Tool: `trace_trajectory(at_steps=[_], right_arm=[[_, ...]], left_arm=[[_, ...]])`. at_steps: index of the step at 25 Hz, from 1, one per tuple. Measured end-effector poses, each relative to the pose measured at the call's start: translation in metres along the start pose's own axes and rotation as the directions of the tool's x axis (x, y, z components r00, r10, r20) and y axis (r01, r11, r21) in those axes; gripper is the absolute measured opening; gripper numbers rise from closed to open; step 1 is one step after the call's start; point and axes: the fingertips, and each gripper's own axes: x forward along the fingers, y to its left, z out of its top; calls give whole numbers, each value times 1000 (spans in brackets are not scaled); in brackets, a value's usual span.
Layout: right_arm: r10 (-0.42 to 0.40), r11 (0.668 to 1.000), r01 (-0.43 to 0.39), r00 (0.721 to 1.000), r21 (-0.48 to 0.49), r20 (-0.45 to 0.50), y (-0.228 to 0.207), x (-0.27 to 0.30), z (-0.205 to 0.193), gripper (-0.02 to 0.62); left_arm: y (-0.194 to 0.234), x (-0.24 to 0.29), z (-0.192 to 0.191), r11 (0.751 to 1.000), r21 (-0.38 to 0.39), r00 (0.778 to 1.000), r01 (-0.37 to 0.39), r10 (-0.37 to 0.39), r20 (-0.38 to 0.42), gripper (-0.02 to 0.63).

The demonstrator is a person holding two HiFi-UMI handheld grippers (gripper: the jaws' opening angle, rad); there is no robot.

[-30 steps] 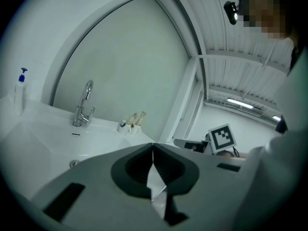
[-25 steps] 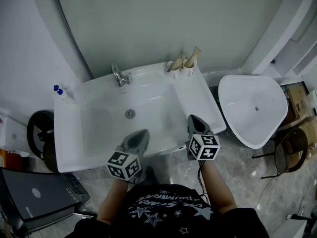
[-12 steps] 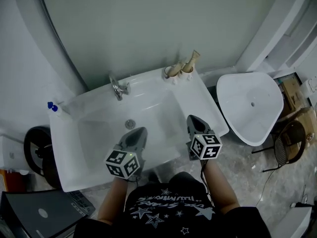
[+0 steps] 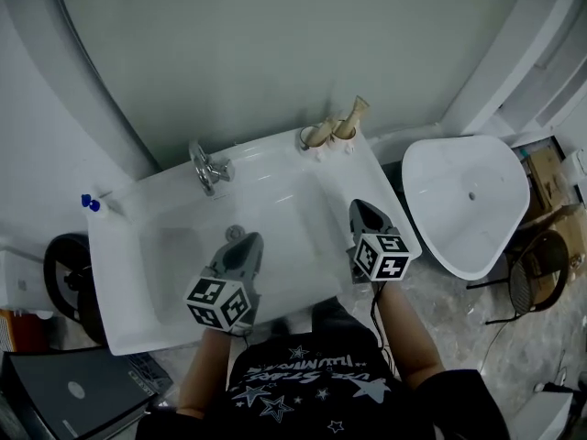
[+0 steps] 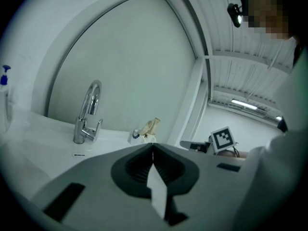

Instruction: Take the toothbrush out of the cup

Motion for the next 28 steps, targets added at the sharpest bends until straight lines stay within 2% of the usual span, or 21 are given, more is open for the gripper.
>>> trace_trajectory(at_steps=[10, 15, 19, 23, 28], right_arm=[[82, 996, -82, 997, -39, 2, -43, 64, 36, 15], [111, 993, -111, 994, -40, -10, -65, 90, 43, 15], [136, 989, -137, 990, -51, -27, -78, 112, 46, 15], [156, 984, -159, 987, -76, -38, -89, 133, 52, 15], [166, 981, -171, 985, -88, -55, -102, 162, 58, 15]], left_arm=[[-3, 32, 6, 990, -26, 990, -140, 141, 33, 18], [-7, 59, 12, 981, -6, 980, -194, 194, 40, 18], [-4, 78, 19, 966, 3, 964, -259, 258, 62, 18], [-1, 97, 28, 943, 53, 942, -329, 325, 81, 18], [0, 119, 36, 929, 60, 929, -365, 359, 91, 18]])
